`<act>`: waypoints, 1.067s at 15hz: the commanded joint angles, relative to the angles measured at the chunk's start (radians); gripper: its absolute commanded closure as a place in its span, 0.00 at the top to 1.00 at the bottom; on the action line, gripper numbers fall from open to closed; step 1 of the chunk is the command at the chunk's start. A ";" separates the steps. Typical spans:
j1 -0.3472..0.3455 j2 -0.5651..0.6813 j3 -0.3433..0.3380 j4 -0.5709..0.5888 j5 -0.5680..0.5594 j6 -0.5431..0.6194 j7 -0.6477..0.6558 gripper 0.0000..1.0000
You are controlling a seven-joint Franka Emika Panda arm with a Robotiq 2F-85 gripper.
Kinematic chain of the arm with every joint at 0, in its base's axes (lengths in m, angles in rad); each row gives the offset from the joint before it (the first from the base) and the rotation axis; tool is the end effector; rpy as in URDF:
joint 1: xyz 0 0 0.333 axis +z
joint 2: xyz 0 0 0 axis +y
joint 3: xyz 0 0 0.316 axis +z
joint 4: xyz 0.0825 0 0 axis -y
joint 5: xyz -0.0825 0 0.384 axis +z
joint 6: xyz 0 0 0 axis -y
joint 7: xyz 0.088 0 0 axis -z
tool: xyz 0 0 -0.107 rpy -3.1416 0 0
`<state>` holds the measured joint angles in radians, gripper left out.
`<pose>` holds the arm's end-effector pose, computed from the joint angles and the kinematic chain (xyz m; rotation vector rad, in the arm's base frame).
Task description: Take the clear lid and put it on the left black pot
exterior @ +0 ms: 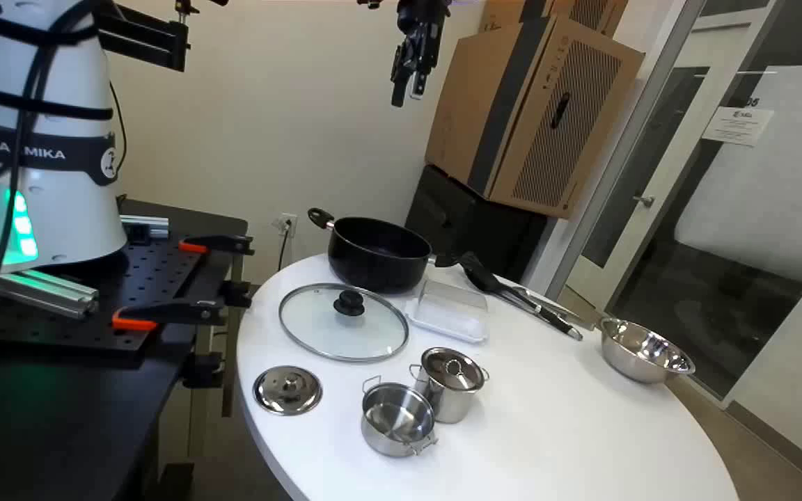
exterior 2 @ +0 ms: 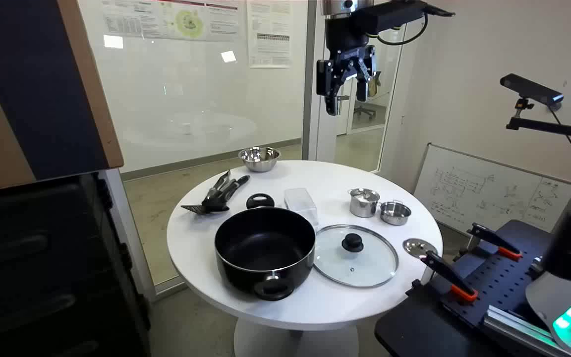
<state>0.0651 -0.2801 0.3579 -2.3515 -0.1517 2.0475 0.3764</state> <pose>0.4175 0.1830 0.4317 2.9072 0.1520 0.0693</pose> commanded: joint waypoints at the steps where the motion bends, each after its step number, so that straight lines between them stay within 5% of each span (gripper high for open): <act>1: 0.034 0.004 -0.032 0.002 -0.010 -0.003 0.008 1.00; 9: -0.006 0.027 -0.082 -0.162 -0.134 0.163 0.079 1.00; 16: -0.038 0.261 -0.094 -0.178 -0.405 0.260 0.400 1.00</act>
<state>0.0200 -0.1419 0.2810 -2.5677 -0.4892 2.2963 0.6715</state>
